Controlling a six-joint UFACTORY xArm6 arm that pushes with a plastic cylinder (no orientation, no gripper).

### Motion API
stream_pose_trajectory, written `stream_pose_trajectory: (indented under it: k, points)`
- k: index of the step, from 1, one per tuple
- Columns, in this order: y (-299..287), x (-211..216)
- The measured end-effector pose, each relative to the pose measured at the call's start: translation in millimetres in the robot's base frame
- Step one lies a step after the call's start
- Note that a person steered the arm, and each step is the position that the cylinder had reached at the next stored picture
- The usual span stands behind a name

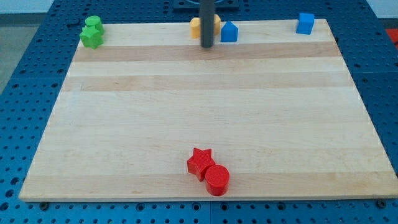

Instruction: Slide blue triangle towards top center

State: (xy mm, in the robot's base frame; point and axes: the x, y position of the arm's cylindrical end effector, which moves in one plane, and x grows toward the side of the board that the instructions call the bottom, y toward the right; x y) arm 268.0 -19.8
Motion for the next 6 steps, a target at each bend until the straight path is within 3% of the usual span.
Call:
stream_pose_trajectory:
  k: [1,5,6]
  points:
    - [-3,-3]
    - [89,-19]
    - [89,-33]
